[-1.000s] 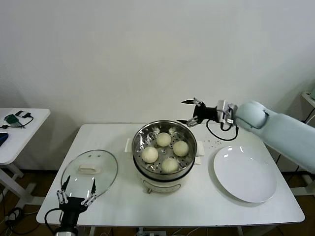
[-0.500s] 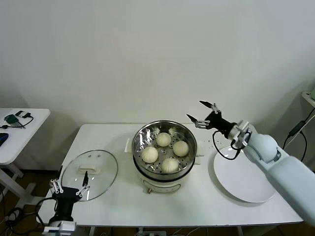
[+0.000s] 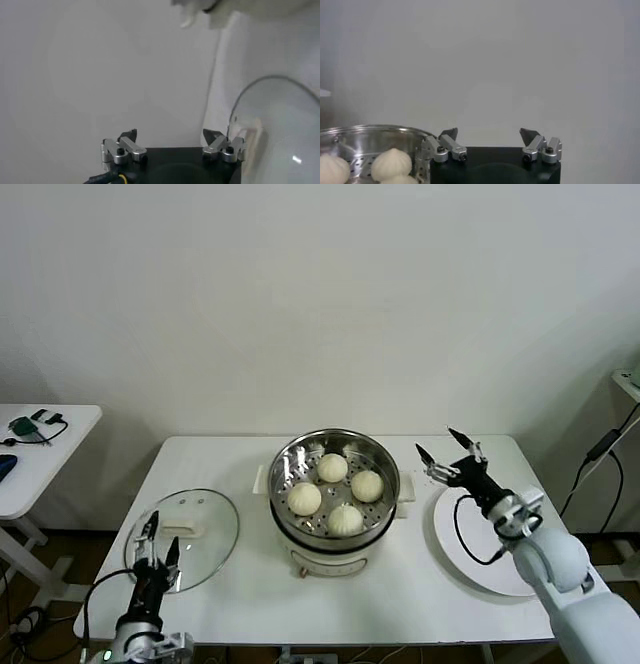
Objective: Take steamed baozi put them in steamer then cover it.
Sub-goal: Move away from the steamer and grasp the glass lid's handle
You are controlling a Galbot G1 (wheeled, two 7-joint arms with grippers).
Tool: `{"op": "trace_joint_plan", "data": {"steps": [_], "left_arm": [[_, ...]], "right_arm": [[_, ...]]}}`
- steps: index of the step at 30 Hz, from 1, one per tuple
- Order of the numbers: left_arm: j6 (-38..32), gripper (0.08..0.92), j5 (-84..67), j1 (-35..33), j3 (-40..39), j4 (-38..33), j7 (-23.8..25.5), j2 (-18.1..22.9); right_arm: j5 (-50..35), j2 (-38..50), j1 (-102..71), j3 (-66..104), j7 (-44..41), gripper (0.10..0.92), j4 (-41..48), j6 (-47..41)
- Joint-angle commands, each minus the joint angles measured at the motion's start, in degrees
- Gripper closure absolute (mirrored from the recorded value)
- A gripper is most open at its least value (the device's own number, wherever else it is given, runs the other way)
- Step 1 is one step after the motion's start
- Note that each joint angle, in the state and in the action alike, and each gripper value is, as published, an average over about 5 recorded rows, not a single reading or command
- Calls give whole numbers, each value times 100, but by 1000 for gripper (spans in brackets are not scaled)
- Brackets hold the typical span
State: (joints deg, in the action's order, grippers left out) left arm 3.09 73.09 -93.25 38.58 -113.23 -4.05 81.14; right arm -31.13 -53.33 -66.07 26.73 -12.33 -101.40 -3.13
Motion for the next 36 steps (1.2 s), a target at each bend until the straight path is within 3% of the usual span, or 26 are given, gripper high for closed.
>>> {"op": "trace_joint_plan", "data": {"steps": [1, 9, 20, 36], "left_arm": [[-401, 177, 1993, 935, -55, 1567, -24, -110], [-723, 177, 2090, 1738, 172, 2423, -194, 21], [-672, 177, 1916, 2211, 405, 3186, -574, 71], [-668, 177, 1627, 2509, 354, 3354, -856, -88]], "right_arm": [[37, -513, -1063, 975, -79, 203, -195, -91], [137, -601, -1124, 1016, -196, 203, 3, 23], [309, -557, -1190, 1085, -299, 203, 39, 44], [554, -604, -1217, 1119, -446, 203, 115, 159]]}}
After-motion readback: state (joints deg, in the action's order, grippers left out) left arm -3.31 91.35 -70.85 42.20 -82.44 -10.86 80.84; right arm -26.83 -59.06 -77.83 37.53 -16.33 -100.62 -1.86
